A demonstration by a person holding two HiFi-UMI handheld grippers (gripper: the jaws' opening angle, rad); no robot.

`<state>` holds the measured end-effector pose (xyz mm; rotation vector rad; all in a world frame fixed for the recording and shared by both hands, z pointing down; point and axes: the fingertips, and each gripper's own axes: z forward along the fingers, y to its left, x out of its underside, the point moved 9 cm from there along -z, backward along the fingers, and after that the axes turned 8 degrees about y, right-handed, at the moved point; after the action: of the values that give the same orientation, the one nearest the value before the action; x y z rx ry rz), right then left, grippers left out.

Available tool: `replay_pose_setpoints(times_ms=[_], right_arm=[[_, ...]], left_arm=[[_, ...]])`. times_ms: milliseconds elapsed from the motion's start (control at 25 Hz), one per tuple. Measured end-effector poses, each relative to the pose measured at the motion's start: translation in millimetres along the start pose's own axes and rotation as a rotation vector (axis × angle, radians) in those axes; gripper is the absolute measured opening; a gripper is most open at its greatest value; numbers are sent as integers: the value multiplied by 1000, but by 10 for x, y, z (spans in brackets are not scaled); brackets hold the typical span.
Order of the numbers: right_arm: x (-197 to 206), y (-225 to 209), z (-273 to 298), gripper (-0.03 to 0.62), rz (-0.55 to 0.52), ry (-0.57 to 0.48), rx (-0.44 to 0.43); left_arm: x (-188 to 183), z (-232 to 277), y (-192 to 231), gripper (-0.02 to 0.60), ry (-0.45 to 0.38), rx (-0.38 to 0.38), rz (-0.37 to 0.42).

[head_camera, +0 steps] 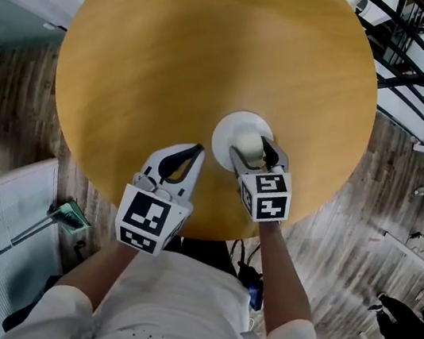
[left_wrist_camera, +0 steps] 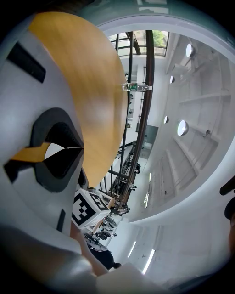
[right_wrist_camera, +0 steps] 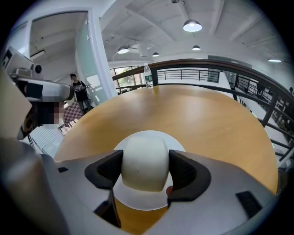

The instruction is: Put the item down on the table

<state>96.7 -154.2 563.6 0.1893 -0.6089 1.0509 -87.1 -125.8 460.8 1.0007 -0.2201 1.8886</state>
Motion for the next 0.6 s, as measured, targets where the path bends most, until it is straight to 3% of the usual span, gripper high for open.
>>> replay_pose_setpoints(times_ms=[600], right_arm=[[-20, 22, 166, 313, -21, 47, 1]], left_arm=[[46, -11, 70, 23, 13, -7, -22]])
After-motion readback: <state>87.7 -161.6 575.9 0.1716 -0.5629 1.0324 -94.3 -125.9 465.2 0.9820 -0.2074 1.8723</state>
